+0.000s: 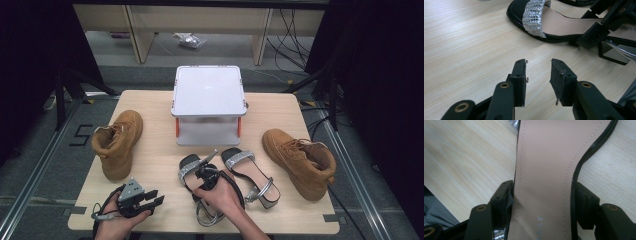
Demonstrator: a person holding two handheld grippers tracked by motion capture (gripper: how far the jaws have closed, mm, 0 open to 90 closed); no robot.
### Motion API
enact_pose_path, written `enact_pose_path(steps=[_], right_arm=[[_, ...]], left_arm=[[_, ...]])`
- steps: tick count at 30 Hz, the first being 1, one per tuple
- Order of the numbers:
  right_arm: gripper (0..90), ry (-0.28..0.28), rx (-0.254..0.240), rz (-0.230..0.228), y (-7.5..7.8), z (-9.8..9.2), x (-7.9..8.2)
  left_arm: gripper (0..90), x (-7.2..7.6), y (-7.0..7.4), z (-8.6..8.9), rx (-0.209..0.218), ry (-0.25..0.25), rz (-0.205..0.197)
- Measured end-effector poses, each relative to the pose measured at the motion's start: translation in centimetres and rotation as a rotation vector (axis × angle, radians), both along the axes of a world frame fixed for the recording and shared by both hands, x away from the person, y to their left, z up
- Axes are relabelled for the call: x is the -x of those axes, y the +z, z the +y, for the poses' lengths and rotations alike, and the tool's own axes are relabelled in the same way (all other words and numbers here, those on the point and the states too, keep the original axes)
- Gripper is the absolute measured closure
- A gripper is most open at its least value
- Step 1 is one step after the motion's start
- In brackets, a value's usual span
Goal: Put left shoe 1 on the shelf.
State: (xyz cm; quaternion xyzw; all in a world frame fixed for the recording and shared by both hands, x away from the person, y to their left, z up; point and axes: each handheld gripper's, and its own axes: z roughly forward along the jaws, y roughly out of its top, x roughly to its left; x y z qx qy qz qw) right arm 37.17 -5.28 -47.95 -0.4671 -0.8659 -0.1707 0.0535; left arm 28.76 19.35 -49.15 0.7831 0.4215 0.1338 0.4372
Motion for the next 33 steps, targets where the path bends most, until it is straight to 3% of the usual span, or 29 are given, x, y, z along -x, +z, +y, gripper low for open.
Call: enact_pose_path(steps=[5,6,7,10,11,14,16,18,19,20,23,24,27,30,32,33], right_arm=[[42.8,-0.021,-0.018,0.012,0.1,-0.5,0.3],[42.9,-0.018,-0.017,0.008,0.2,-0.6,0.3],[43.0,0.009,-0.028,-0.027,0.0,-0.8,0.3],[43.1,0.009,-0.043,-0.05,0.2,-1.1,0.3],[43.1,0.008,-0.026,-0.043,0.3,-1.2,0.2],[43.2,-0.004,-0.06,-0.075,0.5,-1.3,0.3],[43.2,-0.02,-0.073,-0.068,0.8,-1.5,0.3],[43.2,-0.019,-0.09,-0.075,0.9,-1.7,0.2],[43.2,-0.026,-0.098,-0.071,1.1,-1.8,0.2],[43.2,-0.023,-0.104,-0.082,1.2,-1.9,0.1],[43.2,-0.05,-0.118,-0.08,1.7,-2.2,0.0],[43.2,-0.056,-0.125,-0.079,1.9,-2.3,-0.1],[43.2,-0.051,-0.139,-0.105,2.2,-2.8,-0.4],[43.2,-0.065,-0.148,-0.124,2.6,-3.1,-0.7],[43.2,-0.111,-0.142,-0.117,2.8,-3.1,-0.9],[43.2,-0.114,-0.138,-0.122,2.8,-3.2,-1.0]], left_arm=[[64.5,-0.3,0.5,0.1,-0.005,0.001,-0.011],[64.5,-0.3,0.5,0.0,0.007,0.015,-0.022],[64.6,-0.4,0.7,0.1,0.006,0.01,-0.024],[65.1,-0.8,1.4,0.1,0.015,0.014,-0.062],[65.4,-0.9,1.6,0.2,0.017,0.016,-0.069],[67.0,-1.6,2.5,0.3,0.045,0.026,-0.133],[69.0,-2.1,3.2,0.5,0.059,0.042,-0.178],[71.9,-2.9,4.1,0.7,0.062,0.044,-0.251],[74.2,-3.1,4.3,0.6,0.079,0.051,-0.26],[76.0,-3.5,4.8,0.7,0.068,0.045,-0.292],[81.4,-4.8,5.9,0.5,0.069,0.061,-0.328],[82.3,-5.3,6.3,0.3,0.067,0.066,-0.321],[84.4,-7.7,7.8,0.0,0.057,0.047,-0.349],[85.4,-10.1,9.2,-0.5,0.081,0.031,-0.363],[85.4,-11.8,10.2,-0.8,0.083,0.023,-0.375],[85.3,-11.8,10.2,-0.8,0.083,0.023,-0.375]])
